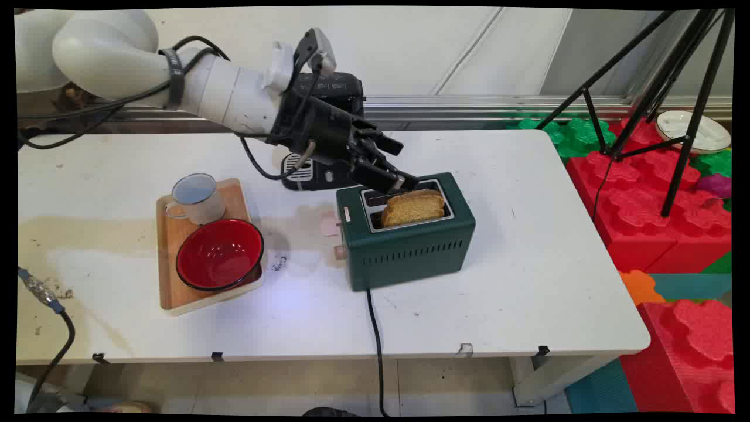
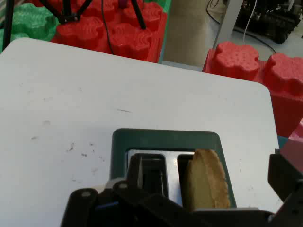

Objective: Press the toaster switch

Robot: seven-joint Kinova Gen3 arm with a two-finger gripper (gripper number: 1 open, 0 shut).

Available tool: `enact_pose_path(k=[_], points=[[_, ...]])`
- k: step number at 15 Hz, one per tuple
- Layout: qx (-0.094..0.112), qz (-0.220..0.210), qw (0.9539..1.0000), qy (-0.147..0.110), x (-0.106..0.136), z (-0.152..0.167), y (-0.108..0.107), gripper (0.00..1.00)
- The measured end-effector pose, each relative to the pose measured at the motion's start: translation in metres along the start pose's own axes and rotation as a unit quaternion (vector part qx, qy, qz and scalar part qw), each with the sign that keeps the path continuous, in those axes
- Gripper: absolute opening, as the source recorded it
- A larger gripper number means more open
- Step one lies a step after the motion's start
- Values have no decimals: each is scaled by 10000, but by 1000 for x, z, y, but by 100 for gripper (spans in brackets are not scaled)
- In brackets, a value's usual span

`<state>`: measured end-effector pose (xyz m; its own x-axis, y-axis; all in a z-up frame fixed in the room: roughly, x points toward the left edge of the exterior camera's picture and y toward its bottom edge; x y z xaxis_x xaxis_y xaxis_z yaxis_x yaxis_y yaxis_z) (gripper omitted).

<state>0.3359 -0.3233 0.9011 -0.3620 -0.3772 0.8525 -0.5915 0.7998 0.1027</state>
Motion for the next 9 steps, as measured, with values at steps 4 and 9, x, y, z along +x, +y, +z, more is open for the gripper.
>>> enact_pose_path(k=[4, 9], points=[[47, 76, 10000, -7, -1, -16, 1, 100], [67, 139, 9999, -68, -8, -36, 3, 100]])
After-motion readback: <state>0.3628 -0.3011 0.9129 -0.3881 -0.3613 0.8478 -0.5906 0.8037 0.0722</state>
